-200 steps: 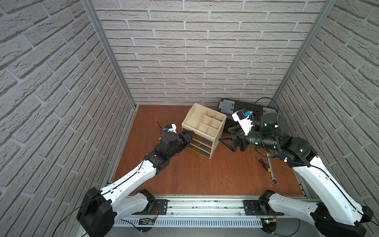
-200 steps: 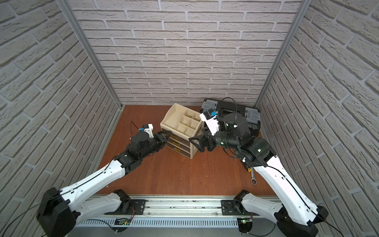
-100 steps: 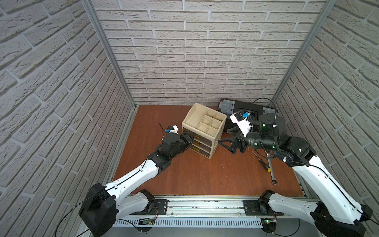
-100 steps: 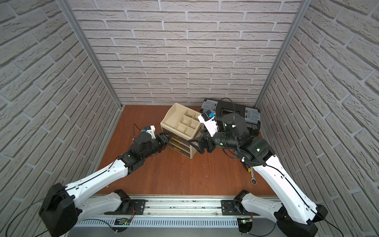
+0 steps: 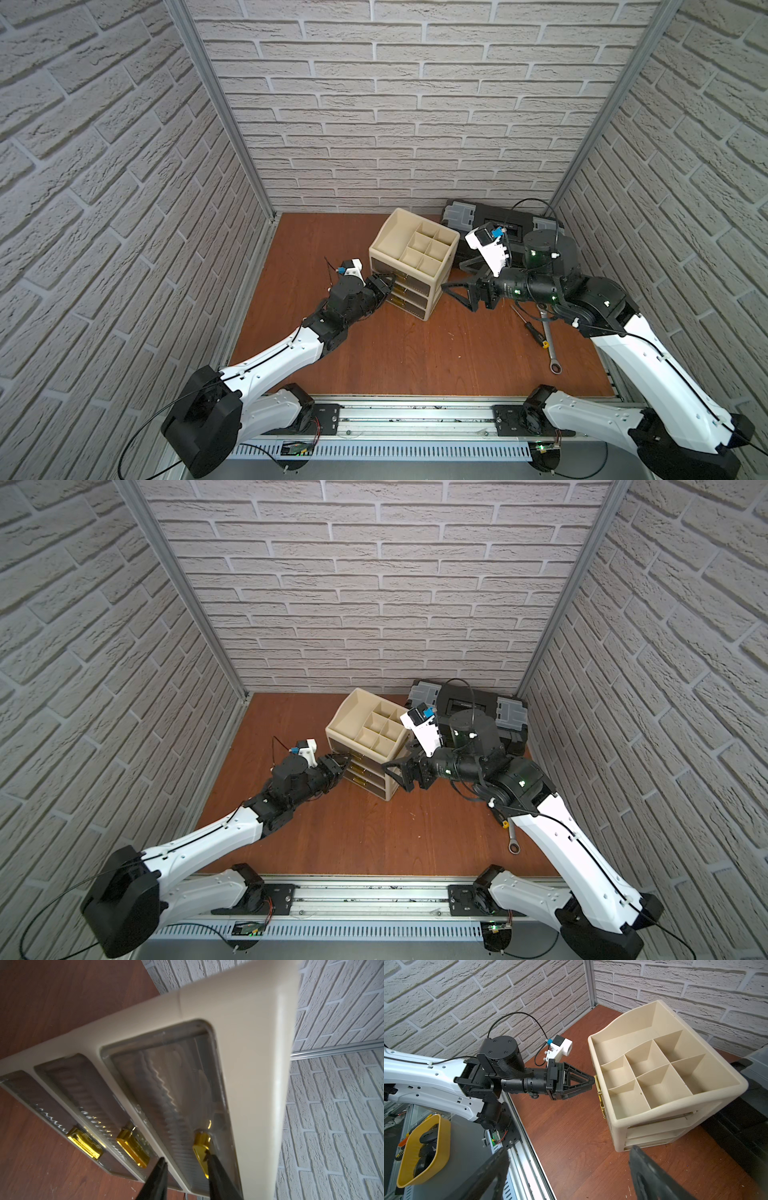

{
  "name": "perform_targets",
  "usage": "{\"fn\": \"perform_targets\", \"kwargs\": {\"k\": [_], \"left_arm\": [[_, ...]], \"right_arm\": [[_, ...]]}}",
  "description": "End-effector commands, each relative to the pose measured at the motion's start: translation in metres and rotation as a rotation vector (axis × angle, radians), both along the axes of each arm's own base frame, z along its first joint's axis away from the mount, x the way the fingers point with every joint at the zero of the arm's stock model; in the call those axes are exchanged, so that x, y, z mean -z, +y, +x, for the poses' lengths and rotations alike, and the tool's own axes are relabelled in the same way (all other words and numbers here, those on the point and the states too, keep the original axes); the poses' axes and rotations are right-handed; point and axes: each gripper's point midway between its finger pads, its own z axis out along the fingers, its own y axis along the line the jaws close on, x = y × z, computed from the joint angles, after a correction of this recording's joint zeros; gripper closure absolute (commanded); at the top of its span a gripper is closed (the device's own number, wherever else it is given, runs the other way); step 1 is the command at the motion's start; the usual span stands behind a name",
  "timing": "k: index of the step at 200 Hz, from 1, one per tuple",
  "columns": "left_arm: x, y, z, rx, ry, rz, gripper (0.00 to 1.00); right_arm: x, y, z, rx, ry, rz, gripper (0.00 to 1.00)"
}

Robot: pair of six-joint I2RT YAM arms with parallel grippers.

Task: Take the mice out of the drawer
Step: Open the drawer in the storage box.

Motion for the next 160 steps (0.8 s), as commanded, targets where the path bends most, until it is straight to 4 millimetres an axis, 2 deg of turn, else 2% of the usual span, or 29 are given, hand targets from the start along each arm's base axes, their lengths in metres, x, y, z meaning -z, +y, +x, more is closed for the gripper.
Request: {"fn": "perform_targets", "kwargs": {"k": [1, 27, 78, 160], "left_arm": [[-0.027, -0.007, 0.001, 0.027, -0.106, -0.058, 0.64], [-0.029, -0.009, 0.001, 0.033, -0.115, -0.074, 0.65], [-0.019, -0.011, 0.004, 0.027, -0.085, -0.091, 0.72], [-0.008, -0.007, -0.001, 0.015, -0.036, -0.050, 0.68]], "right_arm": [[0.002, 0.006, 0.002, -0.009, -0.008, 0.014, 0.09], [0.005, 0.007, 0.004, -0.008, -0.001, 0.011, 0.09], [0.004, 0.008, 0.004, -0.010, 0.001, 0.017, 0.09], [0.004, 0.006, 0.003, -0.001, 0.000, 0.020, 0.09]]}}
